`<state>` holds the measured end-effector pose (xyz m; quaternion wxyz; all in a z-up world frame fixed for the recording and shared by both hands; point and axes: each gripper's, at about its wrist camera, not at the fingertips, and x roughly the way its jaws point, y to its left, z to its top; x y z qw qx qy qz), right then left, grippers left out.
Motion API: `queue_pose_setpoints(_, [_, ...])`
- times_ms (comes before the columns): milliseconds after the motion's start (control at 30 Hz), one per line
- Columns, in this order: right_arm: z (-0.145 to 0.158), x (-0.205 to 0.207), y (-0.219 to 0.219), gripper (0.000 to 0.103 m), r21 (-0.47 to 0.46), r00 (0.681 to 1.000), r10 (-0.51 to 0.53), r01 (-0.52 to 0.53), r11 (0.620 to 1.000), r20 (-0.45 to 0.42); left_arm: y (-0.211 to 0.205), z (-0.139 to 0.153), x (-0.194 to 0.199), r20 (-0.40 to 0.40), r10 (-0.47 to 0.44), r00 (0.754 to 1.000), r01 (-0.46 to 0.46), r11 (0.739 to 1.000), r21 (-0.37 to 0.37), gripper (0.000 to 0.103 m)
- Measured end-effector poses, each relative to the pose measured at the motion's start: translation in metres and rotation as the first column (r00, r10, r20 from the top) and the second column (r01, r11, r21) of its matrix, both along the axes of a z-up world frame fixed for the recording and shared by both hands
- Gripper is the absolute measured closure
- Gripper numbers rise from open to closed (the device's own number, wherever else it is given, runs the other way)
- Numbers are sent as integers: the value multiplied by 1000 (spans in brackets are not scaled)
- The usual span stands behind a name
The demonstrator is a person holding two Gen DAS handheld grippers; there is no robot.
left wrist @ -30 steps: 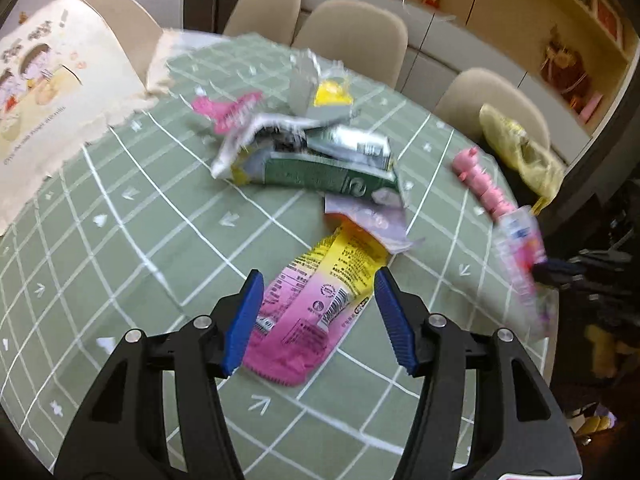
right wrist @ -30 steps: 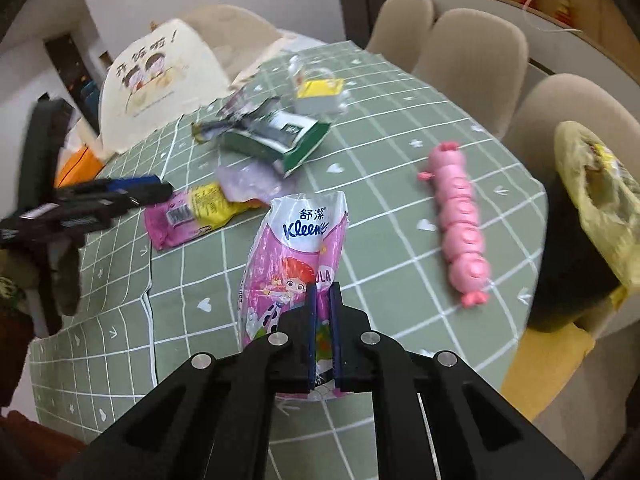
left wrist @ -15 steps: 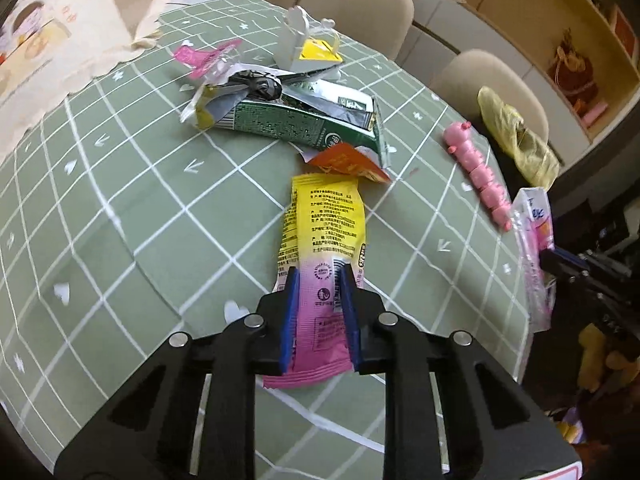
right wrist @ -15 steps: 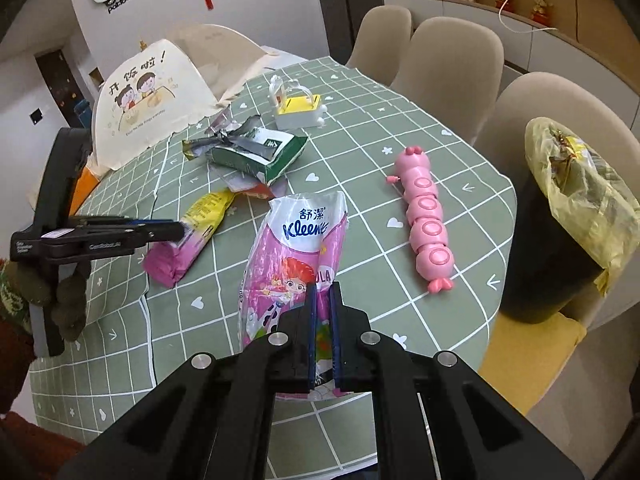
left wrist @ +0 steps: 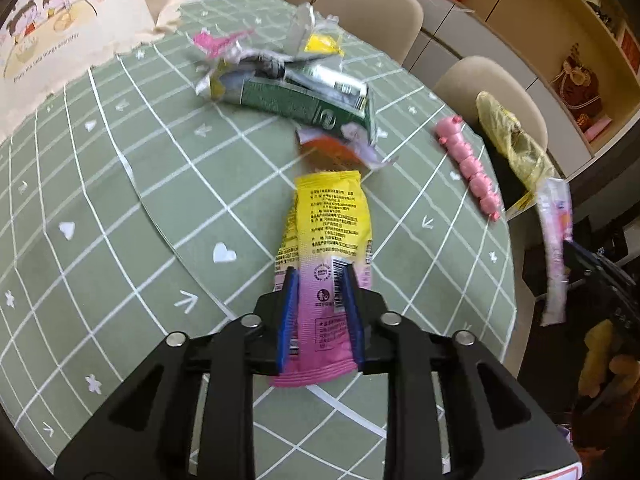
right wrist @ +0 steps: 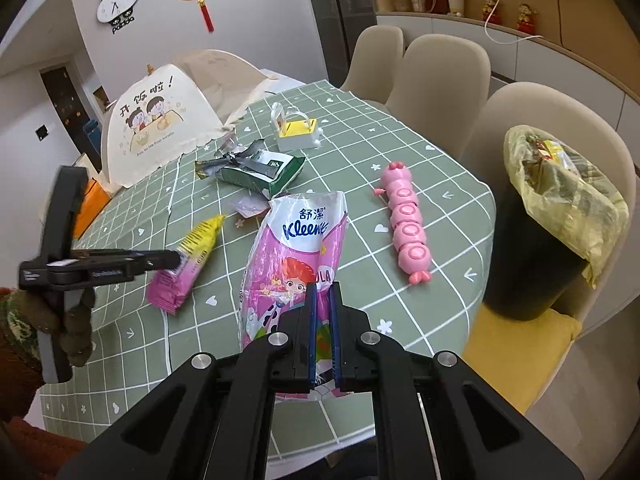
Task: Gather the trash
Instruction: 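Carry the Kleenex pack and pink-yellow wrapper over the trash bin with both grippers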
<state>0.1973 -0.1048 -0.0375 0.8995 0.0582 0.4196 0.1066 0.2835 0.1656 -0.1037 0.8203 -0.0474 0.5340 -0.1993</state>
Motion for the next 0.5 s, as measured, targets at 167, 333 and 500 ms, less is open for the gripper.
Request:
queue_pose_setpoints(167, [0,-11,-3,95,5,1000,-7,7,1000,8,-6,-11,7,-8,10,1000,-10,999,42,65])
queue_pose_setpoints(333, [6,-18,-3,95,11,999,-9,9,1000,34,-21,-6,14,-9,-17,1000,17,998,68,77])
queue_pose_setpoints(500, [16,-22,-9,95,7,998,-11,11,1000,57,-34,35,1,76,-33,997,29,998,48,77])
